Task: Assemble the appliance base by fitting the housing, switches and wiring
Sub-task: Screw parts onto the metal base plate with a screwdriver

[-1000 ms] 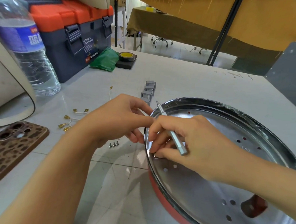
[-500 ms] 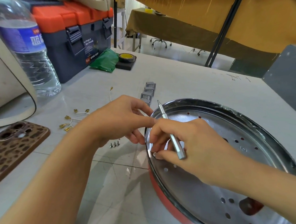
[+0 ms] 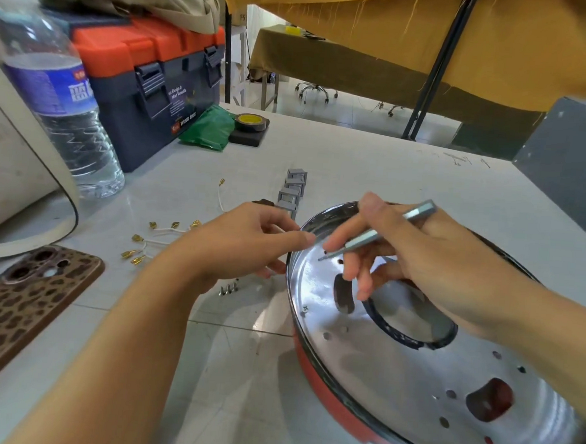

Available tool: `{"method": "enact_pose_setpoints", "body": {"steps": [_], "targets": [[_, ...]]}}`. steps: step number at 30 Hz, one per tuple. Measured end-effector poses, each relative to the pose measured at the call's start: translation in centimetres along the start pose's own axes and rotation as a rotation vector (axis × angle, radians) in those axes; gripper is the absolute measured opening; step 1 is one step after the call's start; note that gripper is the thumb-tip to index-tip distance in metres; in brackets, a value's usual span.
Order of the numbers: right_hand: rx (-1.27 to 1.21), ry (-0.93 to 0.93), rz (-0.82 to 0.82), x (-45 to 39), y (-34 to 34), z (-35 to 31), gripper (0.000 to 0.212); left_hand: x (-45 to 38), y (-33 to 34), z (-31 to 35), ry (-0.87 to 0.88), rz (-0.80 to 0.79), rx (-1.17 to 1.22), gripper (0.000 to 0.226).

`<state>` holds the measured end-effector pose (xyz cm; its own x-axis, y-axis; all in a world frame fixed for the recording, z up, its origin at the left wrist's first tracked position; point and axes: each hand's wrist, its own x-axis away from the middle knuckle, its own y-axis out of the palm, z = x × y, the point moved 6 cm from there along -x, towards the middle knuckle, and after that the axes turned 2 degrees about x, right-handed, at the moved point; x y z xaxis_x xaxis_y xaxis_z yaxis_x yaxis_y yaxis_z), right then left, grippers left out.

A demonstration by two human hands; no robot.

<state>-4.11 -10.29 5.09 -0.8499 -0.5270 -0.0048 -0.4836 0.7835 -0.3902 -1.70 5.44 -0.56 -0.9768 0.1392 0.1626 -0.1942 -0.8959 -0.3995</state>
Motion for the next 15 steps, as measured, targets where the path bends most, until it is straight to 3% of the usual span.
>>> {"method": "enact_pose_setpoints", "body": {"steps": [4, 15], "targets": [[0.055, -0.015, -0.036, -0.1, 1.0, 0.0, 0.021, -0.1, 0.3, -0.1, -0.005, -0.003, 0.027, 0.024], [0.134, 0.032, -0.075, -0.7, 2.0, 1.2, 0.022, -0.1, 0.5, 0.1, 0.010, -0.023, 0.064, 0.020]]}}
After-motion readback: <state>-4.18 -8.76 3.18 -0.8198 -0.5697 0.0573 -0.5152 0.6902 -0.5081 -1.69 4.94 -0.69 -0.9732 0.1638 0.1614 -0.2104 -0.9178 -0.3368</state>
